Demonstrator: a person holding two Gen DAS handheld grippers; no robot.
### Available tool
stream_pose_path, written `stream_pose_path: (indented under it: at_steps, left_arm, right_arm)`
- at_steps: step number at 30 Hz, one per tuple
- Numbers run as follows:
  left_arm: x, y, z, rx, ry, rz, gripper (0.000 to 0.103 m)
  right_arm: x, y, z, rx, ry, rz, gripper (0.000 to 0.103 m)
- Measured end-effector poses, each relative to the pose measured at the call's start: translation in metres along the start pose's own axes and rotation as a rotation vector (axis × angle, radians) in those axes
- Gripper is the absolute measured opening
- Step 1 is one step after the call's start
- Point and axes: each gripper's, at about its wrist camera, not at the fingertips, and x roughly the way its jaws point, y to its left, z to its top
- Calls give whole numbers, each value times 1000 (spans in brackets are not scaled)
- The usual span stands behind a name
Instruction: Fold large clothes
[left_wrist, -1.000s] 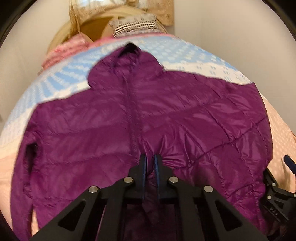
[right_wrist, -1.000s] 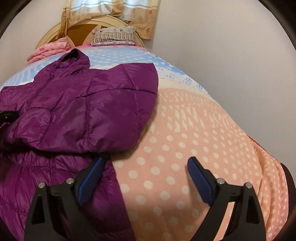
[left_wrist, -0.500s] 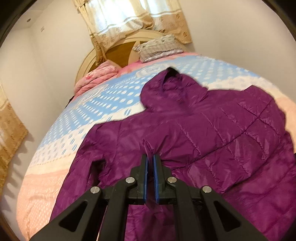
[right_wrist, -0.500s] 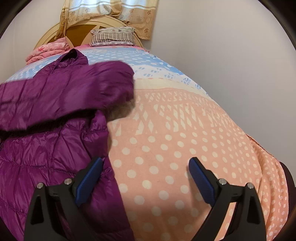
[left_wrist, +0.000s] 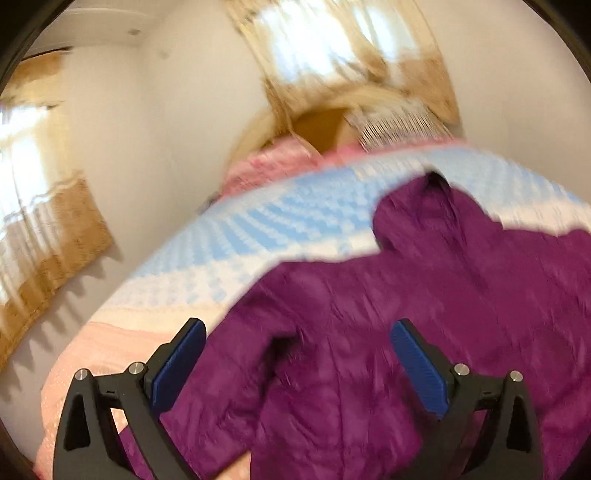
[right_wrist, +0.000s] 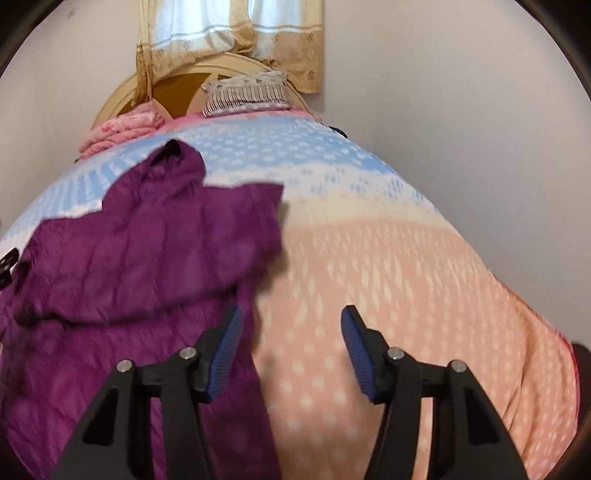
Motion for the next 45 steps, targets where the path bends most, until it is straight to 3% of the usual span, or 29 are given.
stream_pose_path:
  at_steps: [2,5,10,13,26,35,37,39,41,43,45]
  left_arm:
    - [7,-9,6,4,38,-37,101]
    - [26,-35,3,36,105,-52,101]
    - [65,-70,-21,144,185,19,101]
    - [79,-68,-34,137,236,-2,101]
    - [87,-64,-37,130,254,-54,101]
    - [87,-66,-37,139,251,-48,102]
    - [83,-58,-33,112,248,-76,102]
    - [68,-37,-22,22,208,-81,102]
    - [59,-26,-10,-40,176,-122,102]
    - [62,-31,1,-25,176,-126,102]
    - [72,-41,6,13,176,-85,102]
  right_arm:
    - [17,9,17,-25,-12,-5,37]
    - [52,19,37,6,8,36,28]
    - [93,53,31,-73,61,69,28]
    - [109,56,15,-58,105,83,28]
    - [112,56,3,-30,122,55,28]
    - [110,57,4,-40,134,59,29]
    - [95,48,9,7,97,87,29]
    - [73,37,17,73,7,100,32]
    - [67,34,30,81,-31,100,35]
    - [77,40,43,39,-34,80,35]
    - [96,43,51,28,4,74,35]
